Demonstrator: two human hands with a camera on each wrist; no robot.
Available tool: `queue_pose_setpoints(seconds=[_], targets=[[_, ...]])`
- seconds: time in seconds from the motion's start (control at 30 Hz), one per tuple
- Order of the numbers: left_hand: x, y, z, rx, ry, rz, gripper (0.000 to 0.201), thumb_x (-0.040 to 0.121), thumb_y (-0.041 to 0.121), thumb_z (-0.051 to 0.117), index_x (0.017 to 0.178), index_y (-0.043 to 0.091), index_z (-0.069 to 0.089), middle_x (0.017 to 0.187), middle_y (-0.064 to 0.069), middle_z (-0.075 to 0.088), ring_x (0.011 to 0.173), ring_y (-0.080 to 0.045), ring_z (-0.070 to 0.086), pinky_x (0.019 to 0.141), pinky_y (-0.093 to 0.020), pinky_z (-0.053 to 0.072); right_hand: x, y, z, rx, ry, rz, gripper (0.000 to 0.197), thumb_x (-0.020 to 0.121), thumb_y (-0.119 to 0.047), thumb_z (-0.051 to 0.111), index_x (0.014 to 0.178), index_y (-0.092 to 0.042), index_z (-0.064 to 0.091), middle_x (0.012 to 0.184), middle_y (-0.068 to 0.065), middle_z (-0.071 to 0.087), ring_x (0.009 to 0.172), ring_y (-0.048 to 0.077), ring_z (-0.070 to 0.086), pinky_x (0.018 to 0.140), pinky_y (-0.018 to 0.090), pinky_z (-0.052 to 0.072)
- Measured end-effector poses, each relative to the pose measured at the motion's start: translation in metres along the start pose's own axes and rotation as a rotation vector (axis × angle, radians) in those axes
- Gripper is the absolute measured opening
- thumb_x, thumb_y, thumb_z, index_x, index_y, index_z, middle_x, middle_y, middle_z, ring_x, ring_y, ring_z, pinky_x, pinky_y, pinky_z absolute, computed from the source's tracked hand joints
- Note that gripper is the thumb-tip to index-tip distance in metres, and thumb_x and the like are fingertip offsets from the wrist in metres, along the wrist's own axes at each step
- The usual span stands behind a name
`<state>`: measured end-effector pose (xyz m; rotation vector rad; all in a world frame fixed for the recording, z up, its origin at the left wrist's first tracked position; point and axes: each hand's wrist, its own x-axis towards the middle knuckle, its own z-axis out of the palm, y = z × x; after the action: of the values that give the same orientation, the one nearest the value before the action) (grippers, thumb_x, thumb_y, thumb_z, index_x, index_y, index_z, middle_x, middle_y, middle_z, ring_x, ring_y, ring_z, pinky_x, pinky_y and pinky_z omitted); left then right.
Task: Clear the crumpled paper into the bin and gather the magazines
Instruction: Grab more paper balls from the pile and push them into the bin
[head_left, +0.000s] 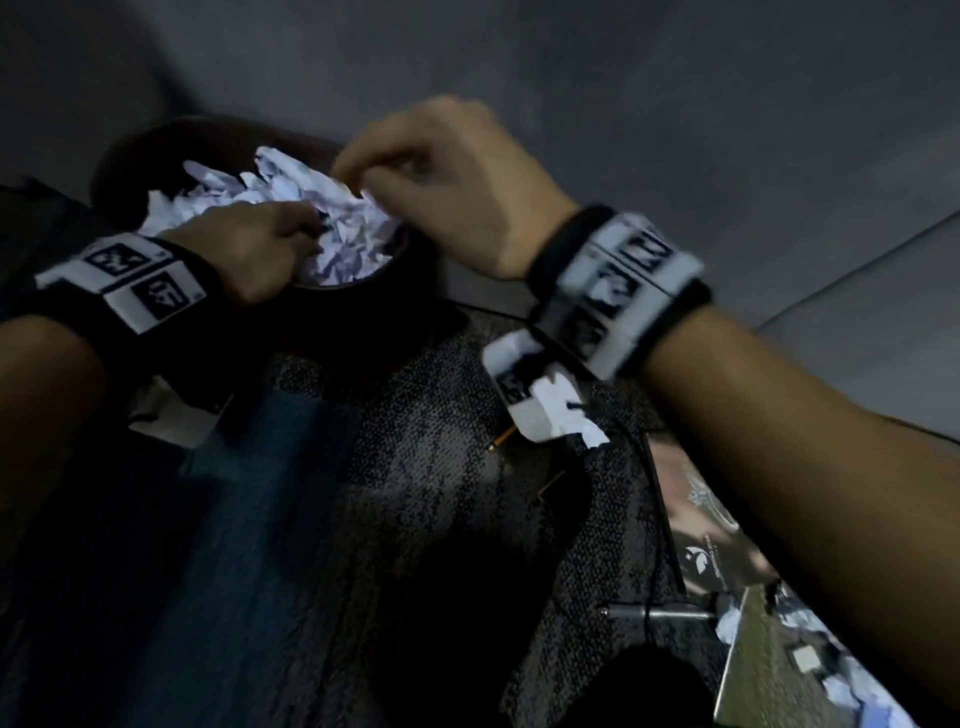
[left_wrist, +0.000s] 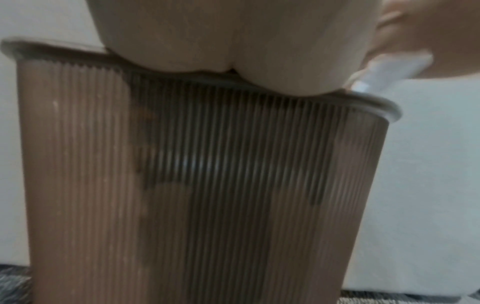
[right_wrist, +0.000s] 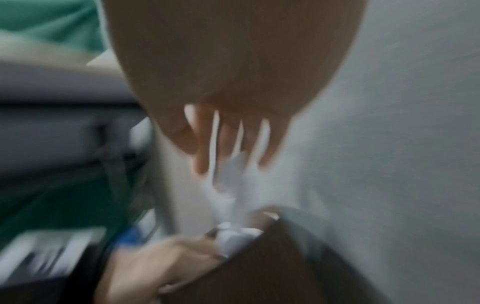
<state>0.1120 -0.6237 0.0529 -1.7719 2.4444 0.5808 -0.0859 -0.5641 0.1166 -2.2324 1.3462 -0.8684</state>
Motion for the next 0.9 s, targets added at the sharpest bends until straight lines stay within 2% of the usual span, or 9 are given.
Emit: queue_pose_setpoints(seconds=[0.07, 0.13, 0.23, 0.3, 0.43, 0.57, 0.73, 0.8, 0.9], targets=[[0.000, 0.001, -0.002, 0.041, -0.021, 0.019, 0.037, 0.094, 0.035, 0.043, 0.123, 0.015, 0.058, 0.132, -0.016, 0.057, 0.121, -0.036, 0.051, 0.106, -0.042, 0.036, -0.053, 0.026, -0.007, 0.066, 0.289, 0.103, 0.012, 0.088, -0.016, 0.057, 0.089, -0.015, 0.069, 0.082, -0.012, 0.066, 0.078, -0.001, 0.059, 0.074, 0.018, 0.045], [0.004, -0.002, -0.001, 0.013, 0.001, -0.019, 0.031, 0.097, 0.024, 0.045, 0.122, 0.013, 0.059, 0.128, -0.015, 0.059, 0.119, -0.036, 0.053, 0.103, -0.042, 0.037, -0.117, 0.059, 0.011, -0.054, 0.382, 0.395, 0.009, 0.089, -0.019, 0.058, 0.084, -0.013, 0.062, 0.074, -0.010, 0.058, 0.071, 0.005, 0.054, 0.068, 0.021, 0.043], [0.009, -0.007, 0.008, 0.013, 0.020, 0.011, 0.036, 0.095, 0.041, 0.041, 0.120, 0.023, 0.061, 0.120, -0.007, 0.065, 0.110, -0.032, 0.058, 0.097, -0.042, 0.042, -0.197, 0.114, 0.064, -0.202, -0.132, 1.004, 0.038, 0.085, -0.040, 0.061, 0.112, -0.014, 0.055, 0.109, 0.011, 0.054, 0.099, 0.032, 0.060, 0.086, 0.039, 0.050], [0.017, -0.017, 0.013, 0.010, 0.019, 0.007, 0.048, 0.089, 0.065, 0.029, 0.115, 0.037, 0.057, 0.117, 0.002, 0.066, 0.105, -0.026, 0.061, 0.096, -0.042, 0.047, -0.215, 0.127, 0.091, -0.231, -0.395, 1.129, 0.055, 0.084, -0.045, 0.063, 0.124, -0.012, 0.045, 0.125, 0.015, 0.040, 0.110, 0.041, 0.053, 0.092, 0.048, 0.048], [-0.007, 0.005, -0.002, -0.043, 0.033, -0.042, 0.031, 0.098, 0.026, 0.044, 0.116, 0.010, 0.063, 0.115, -0.019, 0.065, 0.109, -0.037, 0.058, 0.095, -0.042, 0.042, -0.216, 0.126, 0.095, -0.210, -0.292, 1.101, 0.031, 0.091, -0.039, 0.050, 0.114, -0.018, 0.055, 0.114, 0.017, 0.055, 0.102, 0.041, 0.058, 0.083, 0.043, 0.048], [-0.009, 0.001, -0.004, -0.006, 0.047, -0.030, 0.023, 0.093, 0.038, 0.037, 0.104, 0.031, 0.056, 0.115, -0.009, 0.065, 0.107, -0.031, 0.057, 0.097, -0.041, 0.041, -0.203, 0.112, 0.065, -0.222, -0.031, 1.069, 0.019, 0.084, -0.025, 0.063, 0.099, -0.014, 0.068, 0.095, 0.018, 0.071, 0.096, 0.035, 0.067, 0.080, 0.035, 0.050], [-0.012, 0.000, -0.004, -0.013, 0.097, -0.022, 0.019, 0.086, 0.043, 0.032, 0.095, 0.030, 0.044, 0.102, -0.006, 0.067, 0.097, -0.032, 0.059, 0.090, -0.046, 0.044, -0.092, 0.000, 0.000, -0.127, 0.632, 0.366, 0.006, 0.078, -0.006, 0.068, 0.078, -0.010, 0.064, 0.070, 0.000, 0.062, 0.066, 0.016, 0.058, 0.063, 0.023, 0.039], [-0.011, -0.002, -0.003, 0.004, 0.125, -0.021, 0.014, 0.091, 0.037, 0.036, 0.096, 0.027, 0.045, 0.103, -0.010, 0.064, 0.097, -0.034, 0.057, 0.087, -0.046, 0.044, -0.039, -0.026, 0.004, -0.075, 0.532, 0.185, 0.004, 0.075, -0.005, 0.066, 0.073, -0.008, 0.065, 0.068, 0.003, 0.064, 0.065, 0.019, 0.059, 0.062, 0.026, 0.043], [-0.009, -0.008, -0.002, 0.026, 0.118, -0.005, 0.026, 0.089, 0.039, 0.039, 0.111, 0.031, 0.051, 0.118, -0.006, 0.063, 0.108, -0.034, 0.055, 0.093, -0.045, 0.042, 0.008, -0.036, 0.033, -0.138, 0.105, 0.237, 0.021, 0.067, -0.014, 0.052, 0.081, -0.009, 0.066, 0.079, 0.012, 0.069, 0.078, 0.031, 0.065, 0.069, 0.035, 0.052]])
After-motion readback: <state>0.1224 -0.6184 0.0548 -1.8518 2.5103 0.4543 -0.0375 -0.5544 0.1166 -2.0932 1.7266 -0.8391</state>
